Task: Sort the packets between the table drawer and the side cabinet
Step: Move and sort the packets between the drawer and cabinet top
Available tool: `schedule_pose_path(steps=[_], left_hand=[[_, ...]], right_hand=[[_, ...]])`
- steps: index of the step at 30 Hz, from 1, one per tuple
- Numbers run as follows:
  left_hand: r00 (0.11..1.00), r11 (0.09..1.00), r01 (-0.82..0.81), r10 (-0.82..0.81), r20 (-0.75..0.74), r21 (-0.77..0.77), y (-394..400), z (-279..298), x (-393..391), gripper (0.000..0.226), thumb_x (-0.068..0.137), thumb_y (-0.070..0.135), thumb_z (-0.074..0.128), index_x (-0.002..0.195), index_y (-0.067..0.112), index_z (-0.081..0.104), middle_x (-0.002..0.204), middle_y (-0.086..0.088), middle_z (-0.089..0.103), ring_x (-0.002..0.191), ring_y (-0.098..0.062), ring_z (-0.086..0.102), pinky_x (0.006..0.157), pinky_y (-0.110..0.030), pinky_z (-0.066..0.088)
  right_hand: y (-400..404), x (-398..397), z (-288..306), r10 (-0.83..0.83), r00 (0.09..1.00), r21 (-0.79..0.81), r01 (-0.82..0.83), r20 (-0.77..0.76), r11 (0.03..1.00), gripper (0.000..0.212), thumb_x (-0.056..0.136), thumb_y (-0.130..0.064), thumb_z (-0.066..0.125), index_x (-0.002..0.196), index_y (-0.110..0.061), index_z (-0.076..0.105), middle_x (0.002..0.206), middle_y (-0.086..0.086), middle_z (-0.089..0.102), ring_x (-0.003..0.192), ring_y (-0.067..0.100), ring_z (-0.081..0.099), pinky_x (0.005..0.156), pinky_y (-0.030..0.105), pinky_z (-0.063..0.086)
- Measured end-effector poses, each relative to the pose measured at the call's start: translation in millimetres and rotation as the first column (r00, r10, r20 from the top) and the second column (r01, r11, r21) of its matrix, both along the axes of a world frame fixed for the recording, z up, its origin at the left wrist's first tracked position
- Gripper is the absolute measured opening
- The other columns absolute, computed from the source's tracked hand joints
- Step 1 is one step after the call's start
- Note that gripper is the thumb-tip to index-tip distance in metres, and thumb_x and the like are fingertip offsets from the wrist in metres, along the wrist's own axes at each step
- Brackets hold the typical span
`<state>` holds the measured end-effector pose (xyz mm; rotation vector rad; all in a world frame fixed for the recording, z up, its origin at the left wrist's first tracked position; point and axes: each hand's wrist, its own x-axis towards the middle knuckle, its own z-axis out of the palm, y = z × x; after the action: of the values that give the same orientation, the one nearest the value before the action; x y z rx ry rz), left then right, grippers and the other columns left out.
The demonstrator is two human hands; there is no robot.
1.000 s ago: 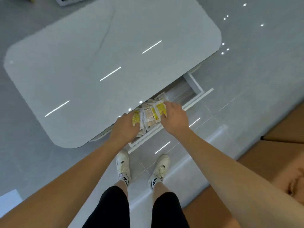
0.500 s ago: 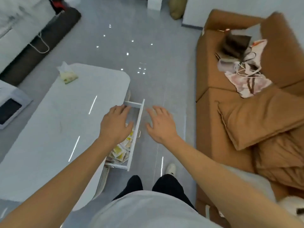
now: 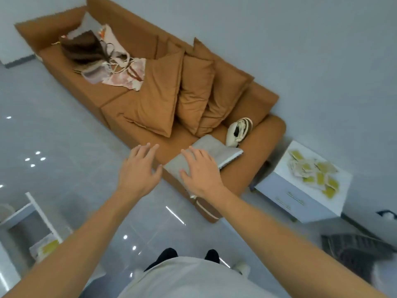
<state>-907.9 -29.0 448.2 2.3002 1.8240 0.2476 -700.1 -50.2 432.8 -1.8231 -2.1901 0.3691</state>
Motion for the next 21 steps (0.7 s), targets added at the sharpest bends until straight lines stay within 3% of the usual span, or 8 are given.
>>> schedule_pose_path(steps=[3, 8, 13, 21], left_hand=[[0.988, 0.988, 0.156, -0.155, 0.028, -0.018, 11.4, -10.7, 137.3, 0.068, 0.083, 0.05, 0.046, 0.143, 0.019, 0.052, 0.144, -0.007, 0.054, 0.132, -0.031, 0.046, 0.096, -0.049, 0.05], [0.937, 0.938, 0.342, -0.336, 0.096, -0.061, 7.9, -29.5, 335.9, 0.063, 0.085, 0.047, 0.047, 0.141, 0.018, 0.053, 0.138, -0.007, 0.057, 0.128, -0.03, 0.048, 0.098, -0.048, 0.046], [0.887, 0.881, 0.461, -0.457, 0.058, -0.107, 14.1, -42.5, 457.0, 0.062, 0.093, 0.049, 0.045, 0.15, 0.023, 0.043, 0.152, -0.005, 0.046, 0.139, -0.027, 0.039, 0.106, -0.048, 0.043], [0.824, 0.802, 0.557, -0.565, 0.027, -0.217, 90.0, -117.2, 618.8, 0.063, 0.095, 0.049, 0.045, 0.152, 0.023, 0.039, 0.154, -0.003, 0.043, 0.14, -0.026, 0.036, 0.103, -0.049, 0.046]], right_hand=[[-24.8, 131.4, -6.8, -0.168, 0.985, 0.007, 0.168, 0.038, 0.986, 0.058, 0.092, -0.046, 0.052, 0.145, -0.022, 0.047, 0.145, 0.004, 0.051, 0.134, 0.024, 0.045, 0.112, 0.041, 0.035], [-62.6, 321.7, -13.1, -0.381, 0.921, -0.063, 0.387, 0.079, 0.92, 0.063, 0.095, -0.048, 0.05, 0.151, -0.02, 0.041, 0.156, 0.006, 0.042, 0.143, 0.026, 0.036, 0.117, 0.046, 0.032], [-77.9, 451.3, -30.2, -0.521, 0.85, -0.119, 0.527, 0.077, 0.842, 0.063, 0.097, -0.044, 0.053, 0.153, -0.019, 0.04, 0.158, 0.007, 0.039, 0.145, 0.028, 0.033, 0.116, 0.046, 0.03], [-44.0, 599.4, -109.8, -0.674, 0.734, -0.274, 0.668, 0.086, 0.692, 0.065, 0.098, -0.044, 0.052, 0.156, -0.02, 0.034, 0.162, 0.006, 0.032, 0.149, 0.028, 0.027, 0.12, 0.046, 0.028]])
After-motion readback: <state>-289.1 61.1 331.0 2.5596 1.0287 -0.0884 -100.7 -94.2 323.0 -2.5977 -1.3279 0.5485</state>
